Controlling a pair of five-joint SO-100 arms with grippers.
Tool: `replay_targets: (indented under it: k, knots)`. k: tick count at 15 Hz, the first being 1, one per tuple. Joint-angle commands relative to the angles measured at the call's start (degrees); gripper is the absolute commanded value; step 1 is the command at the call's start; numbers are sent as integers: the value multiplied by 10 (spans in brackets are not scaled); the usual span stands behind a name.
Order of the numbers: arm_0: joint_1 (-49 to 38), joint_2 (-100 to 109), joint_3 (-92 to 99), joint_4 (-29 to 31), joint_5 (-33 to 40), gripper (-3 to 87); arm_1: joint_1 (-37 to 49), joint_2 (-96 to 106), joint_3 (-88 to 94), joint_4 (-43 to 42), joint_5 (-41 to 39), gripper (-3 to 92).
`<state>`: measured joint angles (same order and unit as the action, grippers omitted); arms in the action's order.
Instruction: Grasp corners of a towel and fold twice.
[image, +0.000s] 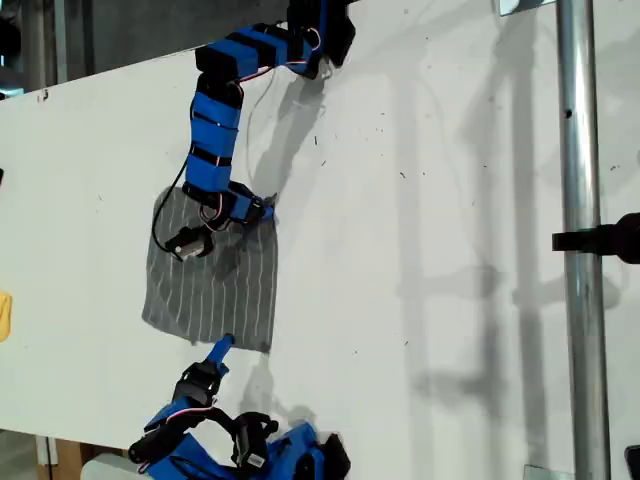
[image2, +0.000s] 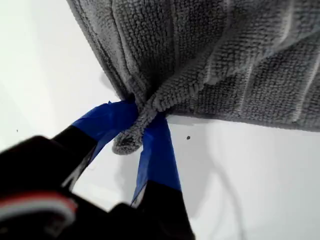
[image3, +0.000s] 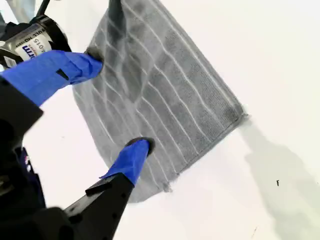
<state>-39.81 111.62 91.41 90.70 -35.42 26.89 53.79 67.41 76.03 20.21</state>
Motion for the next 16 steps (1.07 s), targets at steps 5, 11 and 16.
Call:
replay_targets:
  k: [5,11,16]
  knots:
    - [-33,-44,133,-122,11,379,-11,26,4,0,9,-2]
    - [-53,-171,206,-270,-10,353,-19,52,4,6,12,-2]
    - [-73,-311,149,-298,-28,242,-27,72,10,13,18,-2]
